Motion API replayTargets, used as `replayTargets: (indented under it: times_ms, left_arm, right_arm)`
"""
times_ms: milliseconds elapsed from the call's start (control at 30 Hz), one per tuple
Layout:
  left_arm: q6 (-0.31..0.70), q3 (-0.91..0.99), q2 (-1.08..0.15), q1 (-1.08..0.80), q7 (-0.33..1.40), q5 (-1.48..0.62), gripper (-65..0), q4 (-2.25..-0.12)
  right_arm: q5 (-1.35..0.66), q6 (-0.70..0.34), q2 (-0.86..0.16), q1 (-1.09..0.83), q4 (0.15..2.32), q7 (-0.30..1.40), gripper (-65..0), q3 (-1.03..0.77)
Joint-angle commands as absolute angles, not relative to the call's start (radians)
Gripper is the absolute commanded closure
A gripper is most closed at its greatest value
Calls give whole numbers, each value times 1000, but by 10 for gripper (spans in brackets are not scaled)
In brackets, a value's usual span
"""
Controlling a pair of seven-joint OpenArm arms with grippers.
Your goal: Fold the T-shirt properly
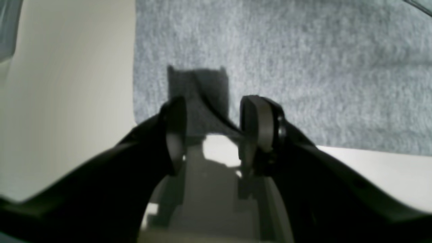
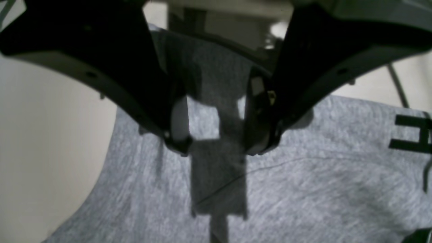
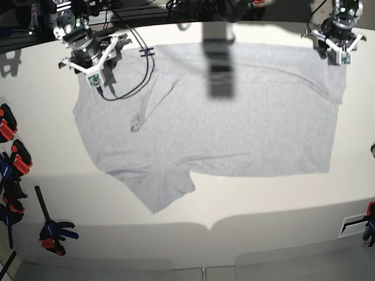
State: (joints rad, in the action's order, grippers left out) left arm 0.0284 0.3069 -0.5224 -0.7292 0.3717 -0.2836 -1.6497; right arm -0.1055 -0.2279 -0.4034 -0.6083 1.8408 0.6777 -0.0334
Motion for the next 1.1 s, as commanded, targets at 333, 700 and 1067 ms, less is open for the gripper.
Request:
replayTargets:
  times_ms: [333,700,1067]
  left_arm:
    - [8,321,-433,-883,382,-164,-254,-1819]
    - [8,321,-432,-881,400,-157,-254,-1819]
    - [7,323,-433,-881,442,-85,-254,-1959]
  right_arm:
    - [-33,-224,-412,-663,1842,775,-265,-33]
    - [23,-222,-413,-712,1842,801,-265,-33]
    - [24,-164,-413,-710,1929,785,-265,-33]
